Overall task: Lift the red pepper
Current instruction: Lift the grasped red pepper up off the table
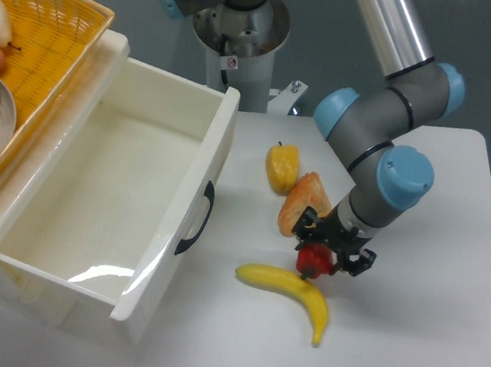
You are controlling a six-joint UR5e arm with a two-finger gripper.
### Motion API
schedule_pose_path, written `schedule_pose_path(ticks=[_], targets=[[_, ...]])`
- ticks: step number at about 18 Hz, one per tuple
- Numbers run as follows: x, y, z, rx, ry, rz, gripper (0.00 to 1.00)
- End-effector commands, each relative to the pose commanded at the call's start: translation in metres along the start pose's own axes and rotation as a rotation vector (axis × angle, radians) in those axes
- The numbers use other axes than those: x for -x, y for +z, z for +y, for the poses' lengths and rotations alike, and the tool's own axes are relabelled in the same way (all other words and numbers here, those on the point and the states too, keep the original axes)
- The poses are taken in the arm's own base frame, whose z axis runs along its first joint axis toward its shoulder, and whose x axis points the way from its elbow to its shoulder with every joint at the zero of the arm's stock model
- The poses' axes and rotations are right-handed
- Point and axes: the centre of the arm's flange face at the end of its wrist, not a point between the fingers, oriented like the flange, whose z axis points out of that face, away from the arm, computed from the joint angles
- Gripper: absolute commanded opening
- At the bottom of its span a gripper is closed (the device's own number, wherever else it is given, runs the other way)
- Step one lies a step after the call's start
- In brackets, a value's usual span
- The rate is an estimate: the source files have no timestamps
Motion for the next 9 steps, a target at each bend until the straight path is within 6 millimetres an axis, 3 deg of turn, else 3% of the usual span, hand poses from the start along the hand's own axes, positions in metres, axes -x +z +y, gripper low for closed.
schedule_pose_path(ticks=[5,9], targets=[[0.012,-0.041,0.013,0.087,0.089,-0.037,0.15],[0.026,-0.068,0.004,0.080,0.113,-0.061,0.15]])
